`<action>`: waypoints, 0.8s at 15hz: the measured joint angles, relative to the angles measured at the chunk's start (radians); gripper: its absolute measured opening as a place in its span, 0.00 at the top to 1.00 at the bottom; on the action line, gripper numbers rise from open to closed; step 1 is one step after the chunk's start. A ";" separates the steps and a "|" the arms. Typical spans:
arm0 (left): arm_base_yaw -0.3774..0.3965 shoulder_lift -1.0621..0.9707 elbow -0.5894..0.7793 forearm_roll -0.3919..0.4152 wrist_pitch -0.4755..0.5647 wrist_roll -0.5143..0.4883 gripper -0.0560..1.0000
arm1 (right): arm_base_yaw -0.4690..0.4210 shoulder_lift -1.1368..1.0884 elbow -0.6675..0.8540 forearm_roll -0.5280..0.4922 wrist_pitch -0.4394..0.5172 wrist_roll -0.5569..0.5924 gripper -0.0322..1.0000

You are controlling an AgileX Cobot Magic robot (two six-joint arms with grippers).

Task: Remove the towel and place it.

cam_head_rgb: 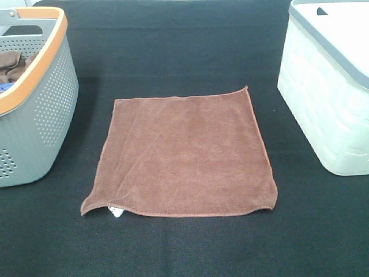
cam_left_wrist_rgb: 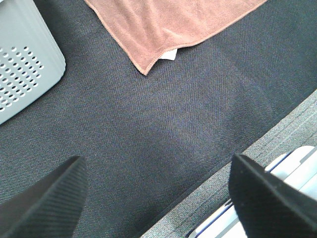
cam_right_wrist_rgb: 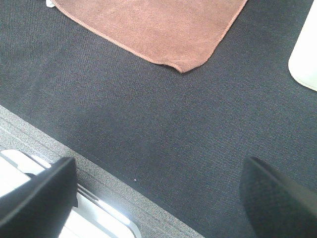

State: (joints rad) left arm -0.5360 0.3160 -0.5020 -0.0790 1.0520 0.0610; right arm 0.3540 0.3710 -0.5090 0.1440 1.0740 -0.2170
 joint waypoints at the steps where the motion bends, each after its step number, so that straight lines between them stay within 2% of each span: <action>1: 0.000 0.000 0.000 0.001 0.000 0.000 0.24 | 0.000 0.000 0.000 -0.001 0.000 0.000 0.16; 10: 0.005 -0.001 0.000 0.001 0.000 0.000 0.24 | -0.006 0.000 0.000 -0.001 0.000 0.000 0.16; 12: 0.072 -0.007 0.000 0.001 0.000 0.000 0.24 | -0.076 0.000 0.000 0.000 0.000 0.000 0.16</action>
State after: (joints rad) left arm -0.4640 0.3090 -0.5020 -0.0780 1.0520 0.0610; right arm 0.2780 0.3710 -0.5090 0.1440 1.0740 -0.2170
